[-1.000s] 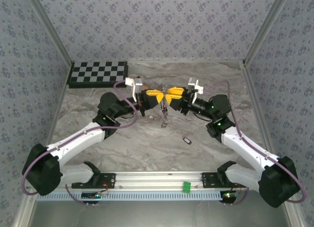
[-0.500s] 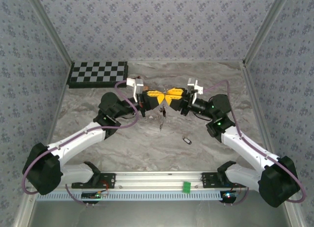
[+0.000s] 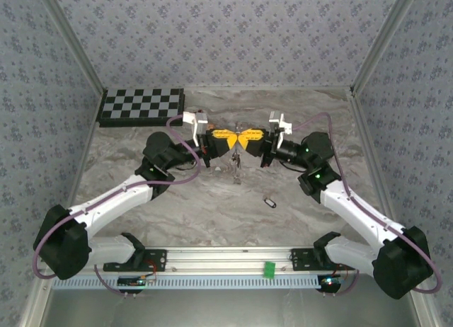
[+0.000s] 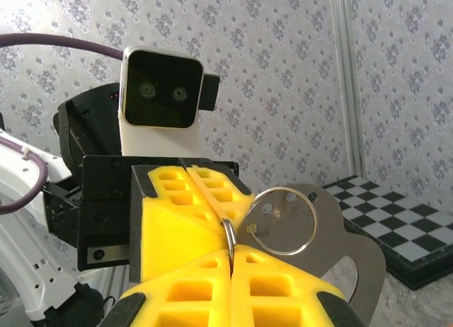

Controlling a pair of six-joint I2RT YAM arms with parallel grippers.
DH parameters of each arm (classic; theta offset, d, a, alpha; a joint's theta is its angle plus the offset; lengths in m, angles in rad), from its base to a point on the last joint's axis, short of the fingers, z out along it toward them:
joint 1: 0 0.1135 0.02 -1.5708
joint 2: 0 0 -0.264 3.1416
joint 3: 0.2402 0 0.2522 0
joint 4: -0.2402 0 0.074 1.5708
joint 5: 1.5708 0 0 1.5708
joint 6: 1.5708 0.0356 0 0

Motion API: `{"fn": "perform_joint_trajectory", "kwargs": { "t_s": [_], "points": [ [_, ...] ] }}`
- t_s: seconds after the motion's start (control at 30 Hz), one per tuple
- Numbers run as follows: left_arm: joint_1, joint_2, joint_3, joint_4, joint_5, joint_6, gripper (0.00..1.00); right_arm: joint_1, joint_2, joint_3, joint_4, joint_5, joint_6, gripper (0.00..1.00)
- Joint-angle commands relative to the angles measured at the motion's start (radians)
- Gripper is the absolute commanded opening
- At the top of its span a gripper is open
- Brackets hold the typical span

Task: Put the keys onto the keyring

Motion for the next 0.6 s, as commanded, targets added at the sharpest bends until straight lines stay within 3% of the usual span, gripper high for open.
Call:
{"fn": "perform_joint_trajectory", "kwargs": {
  "t_s": [0.0,0.33,0.57],
  "points": [
    [-0.018,-0.043,0.065,-0.113,0.079,0.095,0.20,-0.005,-0.021,0.083,-0.188,-0.016,-0.096,0.00],
    [0.049,-0.099,0.080,-0.338,0.116,0.235,0.25,-0.012,0.013,0.302,-0.781,-0.022,-0.378,0.00],
    [0.061,-0.116,0.092,-0.451,0.135,0.326,0.25,0.002,0.094,0.440,-1.049,0.008,-0.495,0.00]
  ]
}}
